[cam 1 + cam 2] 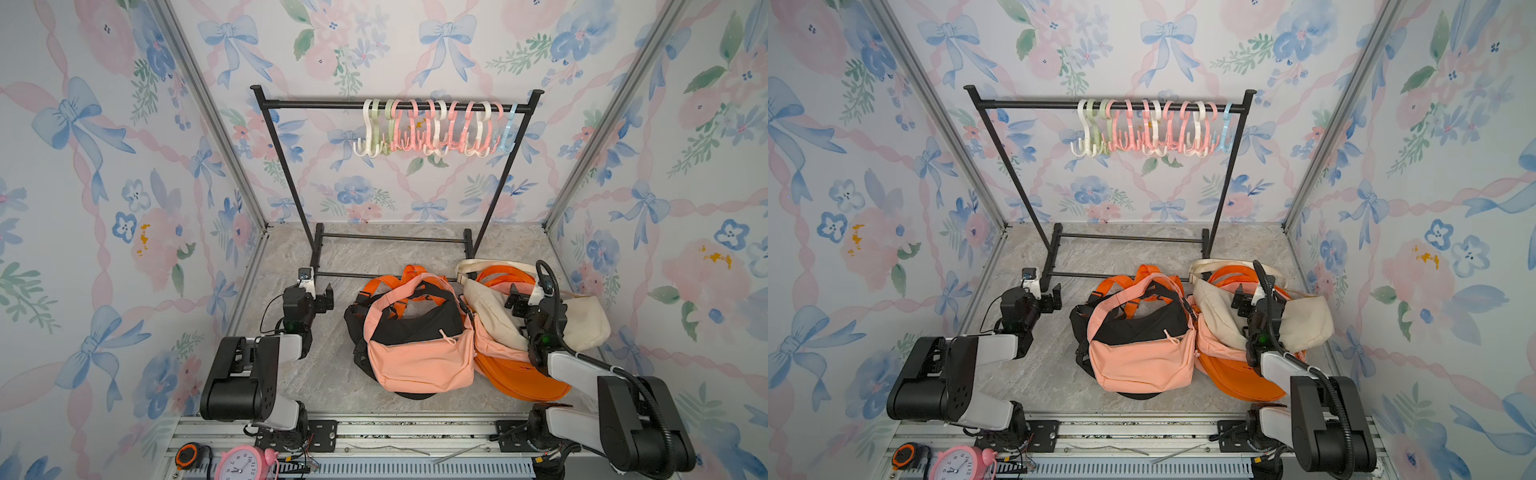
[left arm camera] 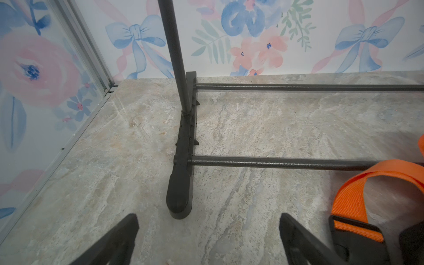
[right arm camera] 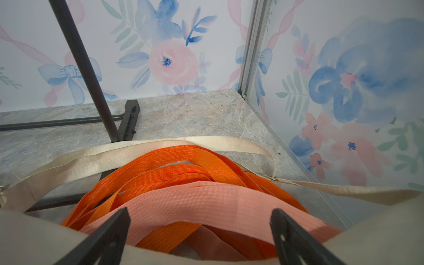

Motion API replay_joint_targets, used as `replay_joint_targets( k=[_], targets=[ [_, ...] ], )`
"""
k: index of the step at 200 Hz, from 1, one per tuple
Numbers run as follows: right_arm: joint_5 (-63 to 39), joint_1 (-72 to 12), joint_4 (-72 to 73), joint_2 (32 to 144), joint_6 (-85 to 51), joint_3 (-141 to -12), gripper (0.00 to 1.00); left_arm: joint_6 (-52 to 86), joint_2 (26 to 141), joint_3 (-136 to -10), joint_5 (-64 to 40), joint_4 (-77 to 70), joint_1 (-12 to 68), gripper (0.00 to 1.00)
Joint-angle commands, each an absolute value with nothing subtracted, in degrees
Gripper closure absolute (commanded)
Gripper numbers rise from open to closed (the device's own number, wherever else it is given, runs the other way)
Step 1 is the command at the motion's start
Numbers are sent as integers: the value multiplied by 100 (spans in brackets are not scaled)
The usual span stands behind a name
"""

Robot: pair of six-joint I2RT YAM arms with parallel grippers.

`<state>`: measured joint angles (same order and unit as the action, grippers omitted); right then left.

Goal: Take the bag off the hook
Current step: Reset both arms

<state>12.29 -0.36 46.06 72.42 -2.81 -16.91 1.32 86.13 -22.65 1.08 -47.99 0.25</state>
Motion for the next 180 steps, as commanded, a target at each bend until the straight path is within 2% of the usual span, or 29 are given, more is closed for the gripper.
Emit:
replay_joint_targets(
  k=[1, 21, 41, 59, 82, 102, 113, 180],
  targets=[
    [986, -15, 5086, 7743, -404, -1716, 3, 203, 8763, -2278, -15, -5033, -16, 2],
    [997, -183, 5984, 8419, -217, -1558, 3, 187, 8676, -2087, 8, -5299, 12, 2],
    [1166, -336, 7053, 9008, -70, -1366, 3, -32, 8643, -1386, 547, -6500, 370, 2],
    [1265, -435, 6676, 8777, -8, -1367, 3, -307, 8918, -881, 1209, -7794, 758, 2],
    [1124, -473, 6413, 8859, 87, -1602, 4, -151, 8894, -1224, 1090, -7056, 600, 2],
    [813, -398, 4786, 8788, 65, -2367, 4, 162, 8868, -1519, 306, -6434, 123, 2],
    [412, -105, 5026, 8825, -125, -2280, 4, 202, 8861, -1523, 257, -6416, 79, 2],
    [886, -373, 4948, 8807, 62, -2298, 3, 189, 8840, -1485, 255, -6459, 78, 2]
  ],
)
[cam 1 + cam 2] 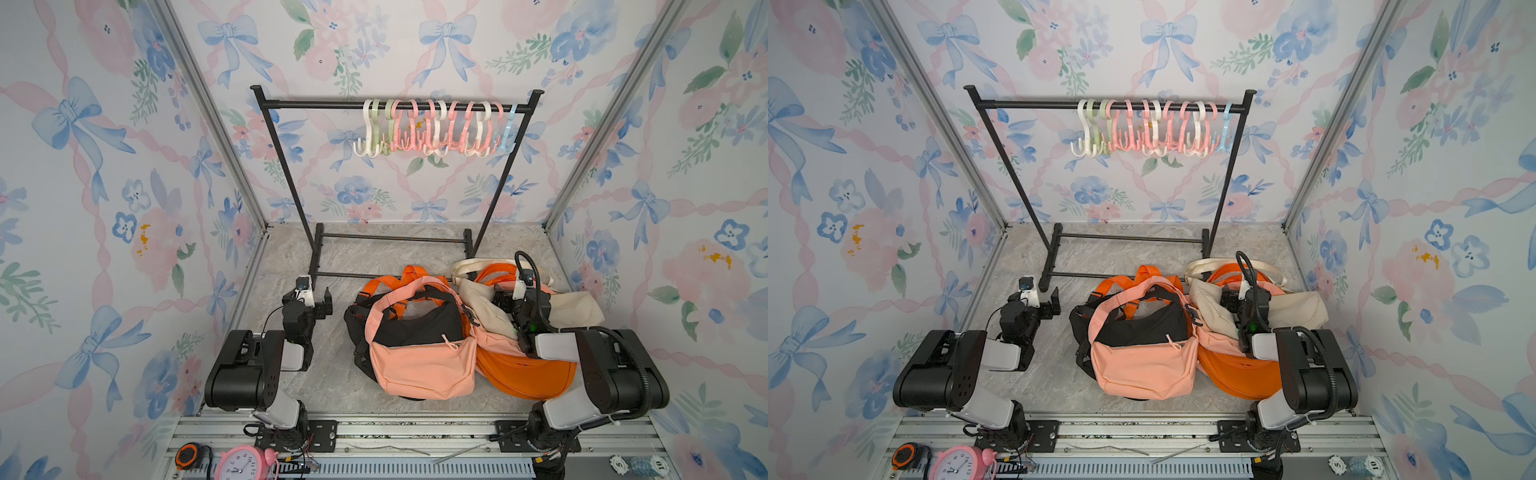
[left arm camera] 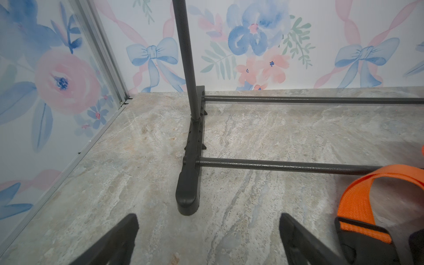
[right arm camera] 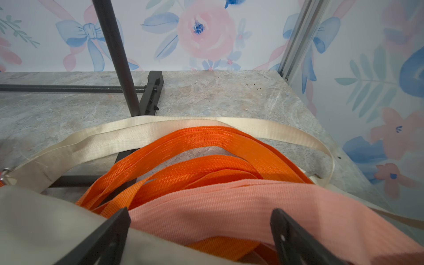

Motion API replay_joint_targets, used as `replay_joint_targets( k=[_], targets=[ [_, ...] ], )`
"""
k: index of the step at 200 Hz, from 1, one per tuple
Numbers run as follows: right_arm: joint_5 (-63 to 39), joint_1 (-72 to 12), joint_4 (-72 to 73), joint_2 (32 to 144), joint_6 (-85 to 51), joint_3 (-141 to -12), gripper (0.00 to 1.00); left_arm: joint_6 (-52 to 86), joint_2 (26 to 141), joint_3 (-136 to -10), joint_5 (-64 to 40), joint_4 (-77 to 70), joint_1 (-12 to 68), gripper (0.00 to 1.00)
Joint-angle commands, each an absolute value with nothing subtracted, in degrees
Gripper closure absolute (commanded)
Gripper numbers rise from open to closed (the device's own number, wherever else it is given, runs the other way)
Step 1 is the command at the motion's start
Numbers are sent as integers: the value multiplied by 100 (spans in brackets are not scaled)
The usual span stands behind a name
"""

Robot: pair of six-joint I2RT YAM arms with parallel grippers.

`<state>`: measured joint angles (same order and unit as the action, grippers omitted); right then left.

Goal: Take the bag off the hook
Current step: Reset both arms

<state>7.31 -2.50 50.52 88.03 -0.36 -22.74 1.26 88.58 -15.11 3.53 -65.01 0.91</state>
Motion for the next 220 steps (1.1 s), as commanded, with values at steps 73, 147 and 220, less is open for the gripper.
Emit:
replay_joint_targets(
  k=[73, 147, 220],
  targets=[
    [982, -458, 5031, 8813, 121, -2267, 3, 79, 8848, -1511, 501, -6453, 222, 2],
    [758, -327, 4957, 8815, 52, -2303, 3, 79, 8846, -1509, 524, -6459, 233, 2],
    [756, -329, 4957, 8816, 54, -2303, 3, 79, 8851, -1509, 524, -6456, 237, 2]
  ],
)
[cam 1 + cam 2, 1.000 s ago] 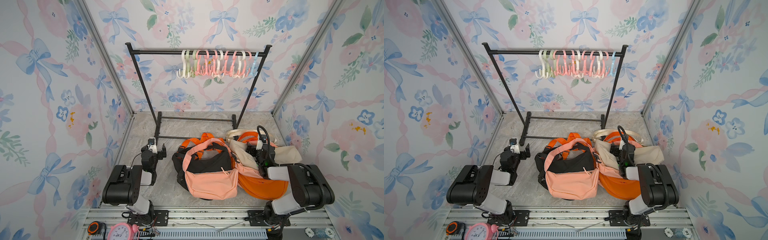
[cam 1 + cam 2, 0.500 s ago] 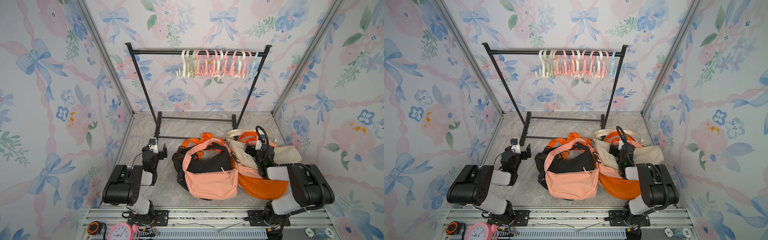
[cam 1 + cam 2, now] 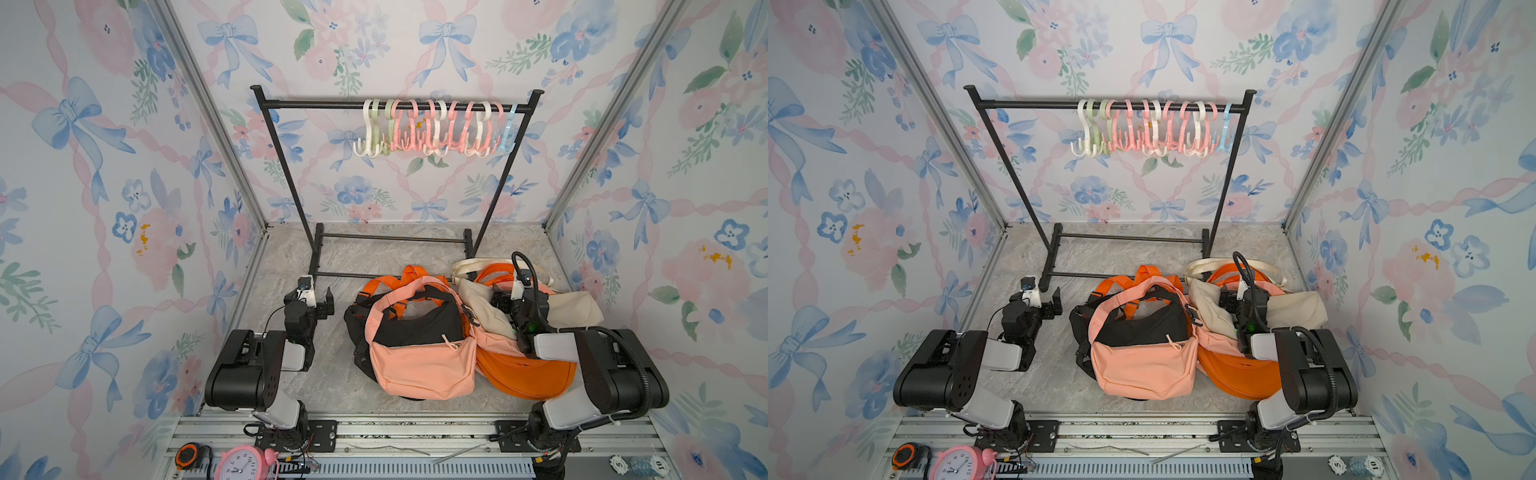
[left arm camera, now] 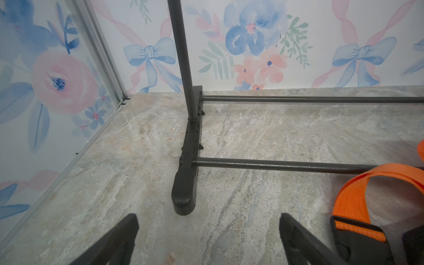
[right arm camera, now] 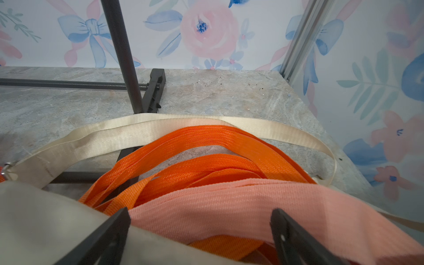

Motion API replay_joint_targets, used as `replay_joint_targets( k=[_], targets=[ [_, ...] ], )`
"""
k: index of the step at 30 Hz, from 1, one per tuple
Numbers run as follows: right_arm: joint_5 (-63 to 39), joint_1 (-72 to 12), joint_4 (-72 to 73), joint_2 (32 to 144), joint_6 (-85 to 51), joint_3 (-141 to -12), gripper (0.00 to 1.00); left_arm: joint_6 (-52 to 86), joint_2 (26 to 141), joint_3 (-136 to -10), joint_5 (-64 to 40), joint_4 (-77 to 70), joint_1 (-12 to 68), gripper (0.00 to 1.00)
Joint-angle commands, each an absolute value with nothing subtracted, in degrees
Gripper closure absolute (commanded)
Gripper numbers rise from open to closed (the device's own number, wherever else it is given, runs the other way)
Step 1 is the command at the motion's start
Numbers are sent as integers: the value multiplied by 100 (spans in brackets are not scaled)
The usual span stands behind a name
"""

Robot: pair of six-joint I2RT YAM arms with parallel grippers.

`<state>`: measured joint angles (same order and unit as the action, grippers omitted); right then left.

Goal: Take the bag off the hook
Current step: Reset both arms

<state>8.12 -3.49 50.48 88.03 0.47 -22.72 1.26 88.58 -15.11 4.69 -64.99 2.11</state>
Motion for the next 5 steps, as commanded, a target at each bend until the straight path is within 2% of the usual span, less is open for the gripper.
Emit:
replay_joint_targets(
  k=[1, 5],
  targets=[
    [756, -332, 4957, 8816, 49, -2303, 3, 79, 8855, -1511, 521, -6458, 237, 2],
    [758, -334, 4957, 8815, 47, -2302, 4, 85, 8862, -1510, 519, -6460, 235, 2]
  ],
)
